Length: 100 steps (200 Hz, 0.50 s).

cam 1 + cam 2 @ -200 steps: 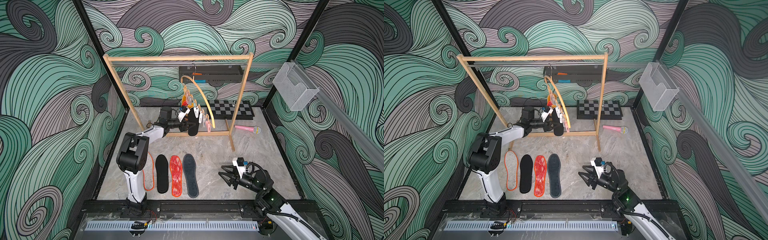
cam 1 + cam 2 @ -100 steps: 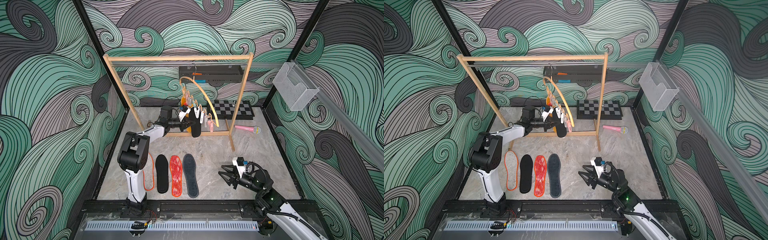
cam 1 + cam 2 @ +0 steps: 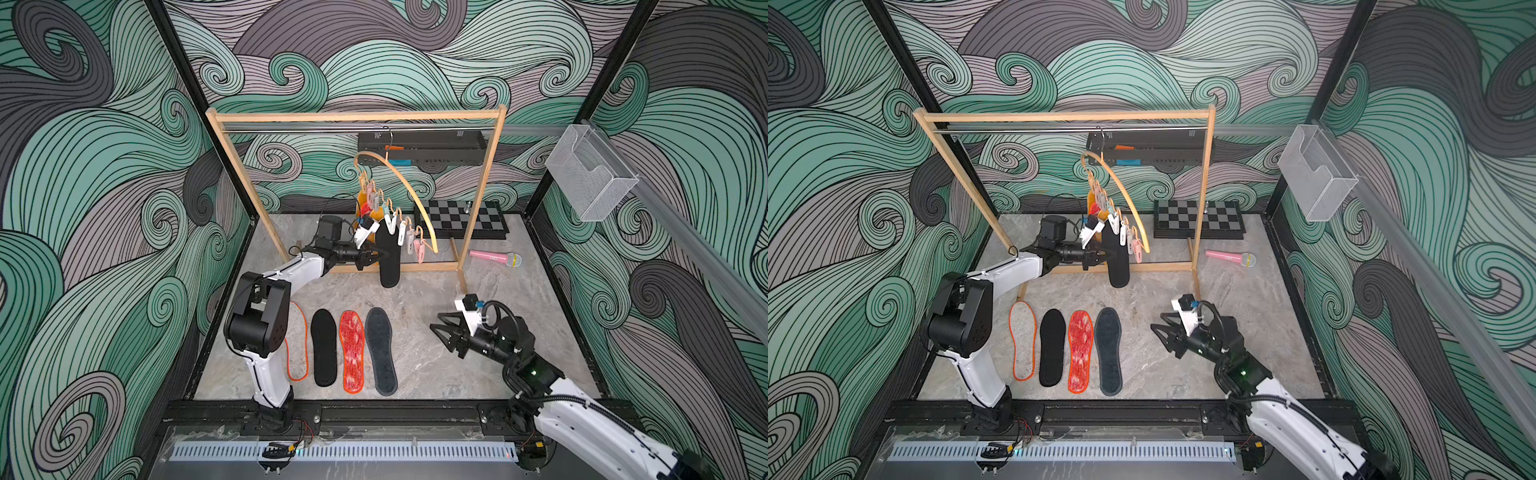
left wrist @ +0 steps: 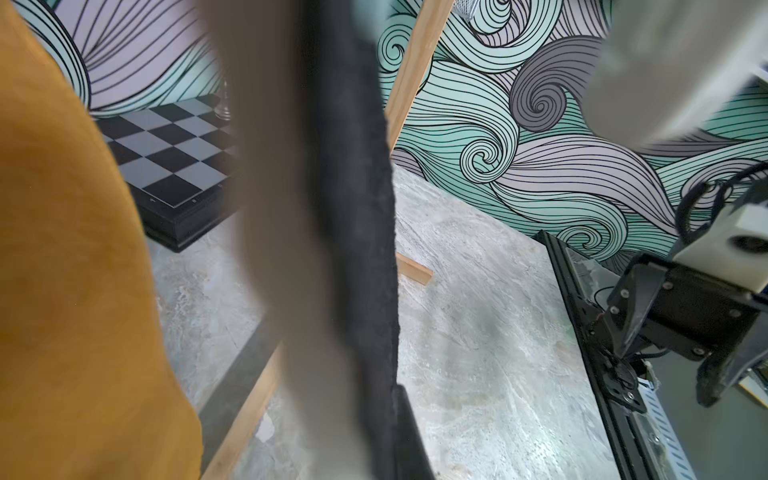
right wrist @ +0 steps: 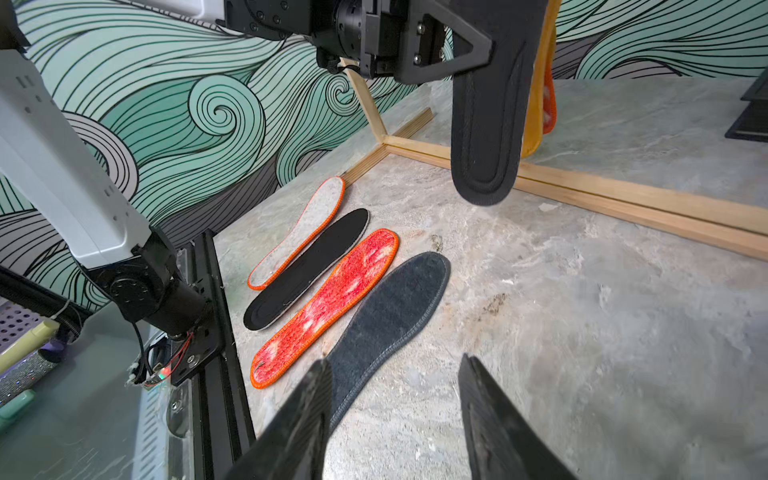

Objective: Take the shoe insoles off the hanger
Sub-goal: Remove the insole from the hanger, then open the clamp at the hanger.

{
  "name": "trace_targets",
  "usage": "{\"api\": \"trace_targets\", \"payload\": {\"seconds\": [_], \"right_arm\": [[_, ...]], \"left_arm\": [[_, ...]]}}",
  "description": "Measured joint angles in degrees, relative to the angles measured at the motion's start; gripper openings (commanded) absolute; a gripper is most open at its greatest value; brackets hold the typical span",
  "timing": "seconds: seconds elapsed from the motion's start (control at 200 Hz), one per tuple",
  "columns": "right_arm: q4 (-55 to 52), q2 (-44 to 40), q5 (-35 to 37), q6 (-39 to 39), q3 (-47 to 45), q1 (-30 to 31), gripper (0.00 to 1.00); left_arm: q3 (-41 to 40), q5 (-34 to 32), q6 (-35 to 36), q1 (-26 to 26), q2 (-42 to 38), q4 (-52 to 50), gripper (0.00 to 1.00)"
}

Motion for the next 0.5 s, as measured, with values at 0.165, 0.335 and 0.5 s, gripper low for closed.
{"api": "trace_targets", "payload": {"seconds": [0.165, 0.335, 0.5], "right_arm": [[6.7, 14.2, -0.4, -1.8, 11.1, -1.6, 0.53], [12.2, 27.4, -4.4, -0.8, 20.9, -7.5, 0.53], [16.7, 39.4, -10.9, 1.3, 29.0, -11.1, 0.52]], "left_arm": [[0.1, 0.6, 1.3, 0.0, 0.0, -3.9, 0.0], [1.8, 1.7, 3.5, 0.3, 0.0, -8.7, 0.0], [3.0, 2.3, 4.9, 0.4, 0.1, -11.9, 0.0]]}}
